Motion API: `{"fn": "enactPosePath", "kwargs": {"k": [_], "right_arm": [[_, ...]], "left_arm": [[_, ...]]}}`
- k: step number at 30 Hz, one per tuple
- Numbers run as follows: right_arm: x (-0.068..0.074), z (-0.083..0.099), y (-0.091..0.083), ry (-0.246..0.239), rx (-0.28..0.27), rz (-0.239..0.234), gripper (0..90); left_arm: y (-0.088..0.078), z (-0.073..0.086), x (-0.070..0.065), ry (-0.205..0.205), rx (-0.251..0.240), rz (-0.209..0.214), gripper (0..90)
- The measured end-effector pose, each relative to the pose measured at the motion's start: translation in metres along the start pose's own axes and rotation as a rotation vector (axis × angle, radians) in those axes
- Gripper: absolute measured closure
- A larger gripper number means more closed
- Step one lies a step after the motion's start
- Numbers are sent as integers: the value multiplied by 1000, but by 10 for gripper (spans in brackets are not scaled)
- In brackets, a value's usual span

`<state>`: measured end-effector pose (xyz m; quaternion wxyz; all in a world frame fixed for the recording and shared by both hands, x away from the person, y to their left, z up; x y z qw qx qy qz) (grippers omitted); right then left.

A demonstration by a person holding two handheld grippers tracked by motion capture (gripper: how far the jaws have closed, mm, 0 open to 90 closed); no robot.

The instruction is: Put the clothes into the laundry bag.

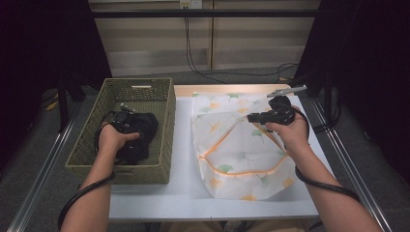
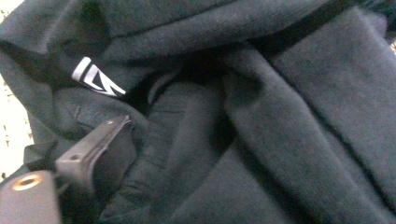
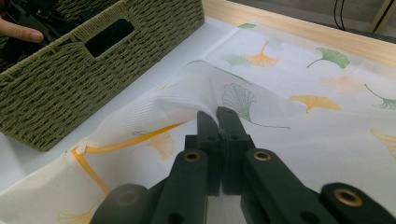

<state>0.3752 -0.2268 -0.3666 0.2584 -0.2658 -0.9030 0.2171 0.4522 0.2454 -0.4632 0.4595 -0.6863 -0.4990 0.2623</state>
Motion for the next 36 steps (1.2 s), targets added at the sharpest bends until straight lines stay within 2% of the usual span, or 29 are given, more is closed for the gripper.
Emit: {"fn": "enactPosePath", "kwargs": {"k": [1, 3, 4, 6, 14, 16, 23, 32, 36], "right_arm": [[0, 0, 0, 0, 0, 0, 899], [0, 1, 0, 3, -1, 3, 899], [-1, 1, 0, 3, -1, 2, 899], [-1, 1, 0, 3, -1, 2, 899], [-2, 3, -1, 7, -4, 6, 899], [-3, 3, -1, 8, -4, 7, 899], [-4, 4, -1, 13, -5, 8, 899], [-5, 4, -1, 12, -5, 7, 899], [-5, 4, -1, 17, -7, 8, 899]], "left_arm": [[1, 0, -2, -4, -12, 2, 123], [2, 1, -3, 20, -2, -2, 151], [1, 1, -4, 23, 8, 12, 182], [2, 1, -5, 37, 7, -1, 211], [0, 3, -9, 30, 2, -10, 364], [-1, 3, -9, 43, 3, -17, 405], [-5, 3, -11, 22, 14, -20, 538], [-8, 1, -11, -28, 33, -30, 583], [-12, -1, -11, -33, 53, -30, 596]]}}
Point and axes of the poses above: each handheld gripper's, and its own axes: y roughly forward along the jaws, z roughly out of its underside, x roughly to its left, the point moved 2 cm from there along y, roughly forward along the jaws, and after that the axes turned 15 degrees about -z, right-handed, at the moved point
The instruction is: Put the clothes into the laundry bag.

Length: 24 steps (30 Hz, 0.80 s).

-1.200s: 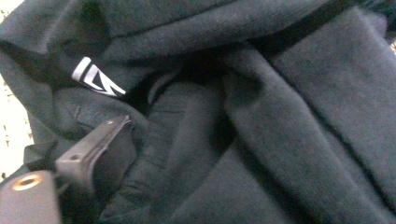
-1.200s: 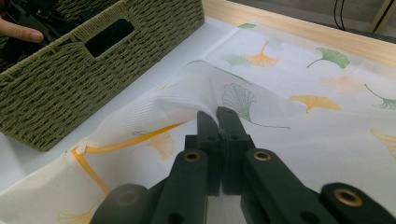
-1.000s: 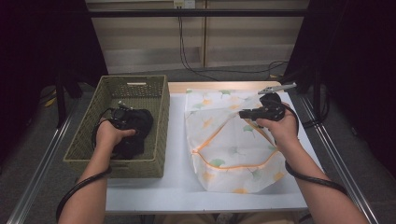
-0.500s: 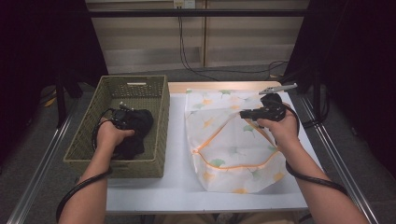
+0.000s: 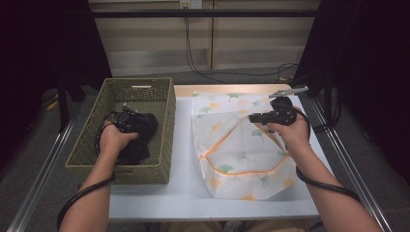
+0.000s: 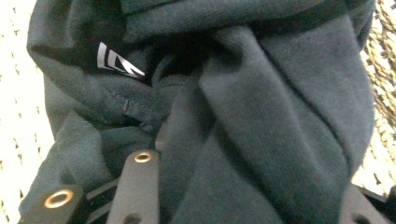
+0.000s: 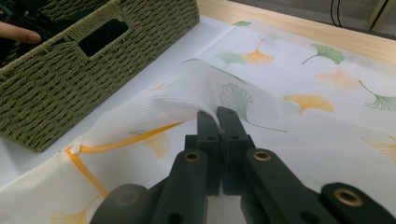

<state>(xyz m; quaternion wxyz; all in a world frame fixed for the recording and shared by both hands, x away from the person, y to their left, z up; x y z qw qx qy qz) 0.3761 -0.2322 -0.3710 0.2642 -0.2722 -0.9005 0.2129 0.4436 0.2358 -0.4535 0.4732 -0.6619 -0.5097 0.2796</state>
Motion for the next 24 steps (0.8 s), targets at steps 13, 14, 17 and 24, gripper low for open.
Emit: {"fn": "enactPosePath", "kwargs": {"k": [13, 14, 17, 24], "right_arm": [[-2, 0, -1, -1, 3, 3, 899], [-1, 0, -1, 0, 3, 2, 899], [-1, 0, 0, -3, 1, -1, 899], [-1, 0, 0, -1, 3, 2, 900]], "left_arm": [[-27, -10, 2, -37, -17, 49, 628], [-31, -12, 3, -37, -23, 46, 629], [-40, -15, 7, -21, -32, 52, 628], [-55, -19, 11, -67, -26, 112, 628]]}}
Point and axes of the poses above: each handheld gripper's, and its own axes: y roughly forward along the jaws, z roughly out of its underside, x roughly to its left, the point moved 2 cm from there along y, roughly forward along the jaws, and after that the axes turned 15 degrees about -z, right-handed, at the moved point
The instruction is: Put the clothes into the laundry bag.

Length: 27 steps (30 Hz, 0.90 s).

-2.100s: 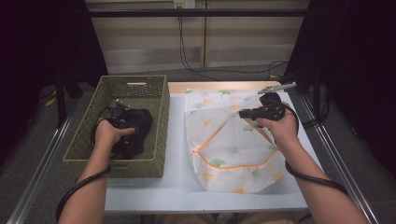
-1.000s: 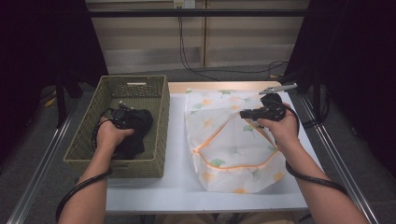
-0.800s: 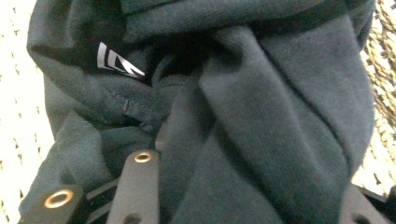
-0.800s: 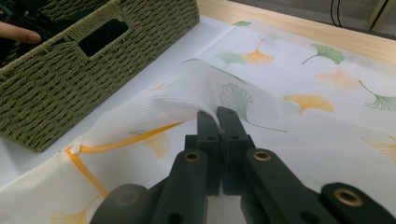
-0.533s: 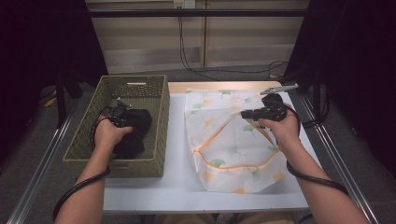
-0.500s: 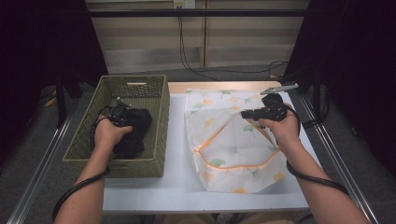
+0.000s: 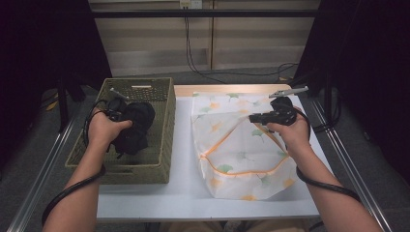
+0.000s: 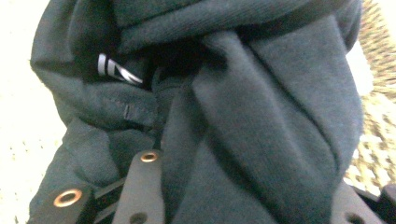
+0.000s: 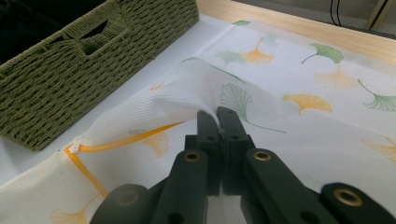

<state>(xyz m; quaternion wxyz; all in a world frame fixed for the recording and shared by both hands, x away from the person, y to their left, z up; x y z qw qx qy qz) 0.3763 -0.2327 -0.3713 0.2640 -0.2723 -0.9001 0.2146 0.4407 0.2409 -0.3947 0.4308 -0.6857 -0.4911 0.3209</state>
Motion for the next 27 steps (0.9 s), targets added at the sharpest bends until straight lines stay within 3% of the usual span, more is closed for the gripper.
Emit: {"fn": "enactPosePath", "kwargs": {"k": [3, 8, 10, 12, 18, 23, 27], "right_arm": [[0, 0, 0, 0, 0, -1, 899], [0, 0, 1, -3, 0, 0, 899], [0, 0, 1, -3, 0, -2, 900], [1, 0, 1, -4, -1, -2, 899], [1, -1, 1, -3, 1, -1, 900], [2, -2, 2, -7, 1, 1, 900], [2, -3, 1, -5, 0, 3, 900]], "left_arm": [[-6, -2, 0, 18, 2, -11, 628], [-17, -7, -1, 15, -7, 12, 628], [-22, -9, -1, 34, 2, 8, 628], [-26, -11, -2, 22, -7, 13, 628], [-38, -16, -3, 40, -22, 19, 628], [-46, -20, -9, 20, -30, 46, 627], [-52, -22, -12, 40, -23, 50, 627]]}}
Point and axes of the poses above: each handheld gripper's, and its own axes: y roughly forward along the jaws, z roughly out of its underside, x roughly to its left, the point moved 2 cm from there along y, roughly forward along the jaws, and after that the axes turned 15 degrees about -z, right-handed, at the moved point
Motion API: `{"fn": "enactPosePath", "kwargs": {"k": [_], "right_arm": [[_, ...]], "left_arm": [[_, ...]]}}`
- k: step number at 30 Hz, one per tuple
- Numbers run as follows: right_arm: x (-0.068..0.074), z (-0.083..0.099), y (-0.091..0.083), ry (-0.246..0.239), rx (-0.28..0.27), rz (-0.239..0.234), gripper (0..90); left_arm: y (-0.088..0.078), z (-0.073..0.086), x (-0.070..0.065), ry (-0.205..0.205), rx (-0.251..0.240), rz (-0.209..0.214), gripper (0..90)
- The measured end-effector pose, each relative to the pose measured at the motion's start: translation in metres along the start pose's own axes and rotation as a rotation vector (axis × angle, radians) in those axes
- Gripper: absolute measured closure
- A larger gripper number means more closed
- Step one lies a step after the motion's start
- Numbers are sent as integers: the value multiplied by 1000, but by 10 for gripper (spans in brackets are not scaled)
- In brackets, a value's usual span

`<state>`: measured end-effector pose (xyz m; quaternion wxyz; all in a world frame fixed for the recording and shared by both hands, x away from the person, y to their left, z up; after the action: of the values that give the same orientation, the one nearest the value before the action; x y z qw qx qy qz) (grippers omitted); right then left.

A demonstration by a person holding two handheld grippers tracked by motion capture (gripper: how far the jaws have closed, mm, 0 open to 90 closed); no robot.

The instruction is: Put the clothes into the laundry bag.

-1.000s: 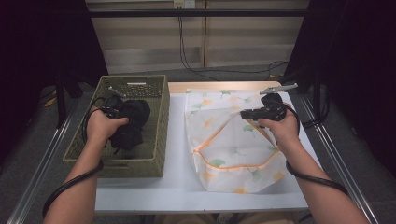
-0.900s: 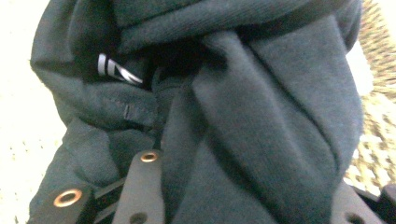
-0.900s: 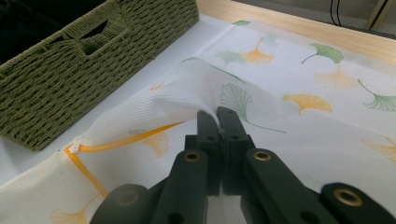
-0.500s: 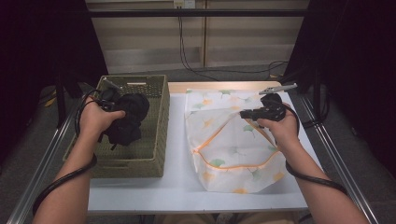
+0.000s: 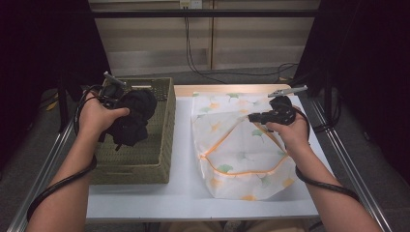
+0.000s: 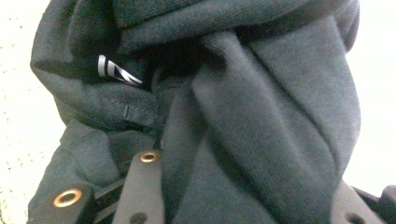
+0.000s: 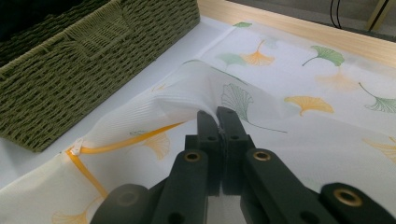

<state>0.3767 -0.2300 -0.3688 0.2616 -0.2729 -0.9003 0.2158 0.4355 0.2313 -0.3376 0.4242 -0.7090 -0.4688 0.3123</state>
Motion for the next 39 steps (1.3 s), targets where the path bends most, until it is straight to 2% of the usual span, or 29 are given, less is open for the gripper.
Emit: {"fn": "enactPosePath", "kwargs": {"k": [7, 8, 9, 11, 13, 15, 17, 18, 24, 26, 27, 39], "right_arm": [[0, -1, 0, -1, -3, 3, 900], [0, -1, 1, 0, -4, 3, 900], [0, -1, 1, 0, -3, 3, 900], [0, -1, 1, -1, -1, 4, 900], [1, -1, 1, -1, 2, 4, 900], [1, -1, 1, -3, 3, 3, 900], [1, -1, 1, -3, 3, 4, 900], [1, -1, 1, -4, 2, 3, 900], [1, -1, 2, -4, 4, -1, 900], [1, -1, 2, -4, 3, 0, 900], [1, -1, 3, -3, 3, -1, 900], [1, 0, 4, -2, 7, -8, 900]], "left_arm": [[-10, -5, -11, 27, -8, 33, 626], [-11, -5, -14, 9, -14, 41, 625], [-12, -6, -15, 29, -8, 46, 625], [-14, -7, -18, 33, -8, 47, 625], [-15, -8, -20, 53, -1, 52, 625], [-16, -10, -25, 42, -7, 62, 625], [-18, -10, -26, 74, 1, 69, 625], [-18, -11, -28, 69, -1, 74, 624], [-24, -15, -35, 107, -1, 83, 624], [-25, -16, -39, 99, -8, 89, 624], [-26, -17, -39, 119, -2, 87, 624], [-33, -26, -54, 129, -3, 102, 623]]}}
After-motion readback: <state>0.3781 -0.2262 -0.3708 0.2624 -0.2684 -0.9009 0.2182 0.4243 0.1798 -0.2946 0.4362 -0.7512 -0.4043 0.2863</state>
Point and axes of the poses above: each handheld gripper's, and its own axes: y roughly forward along the jaws, z roughly out of its underside, x roughly to its left, the point moved 2 cm from there along y, roughly forward along the jaws, and after that the axes turned 15 degrees about -z, right-handed, at the moved point
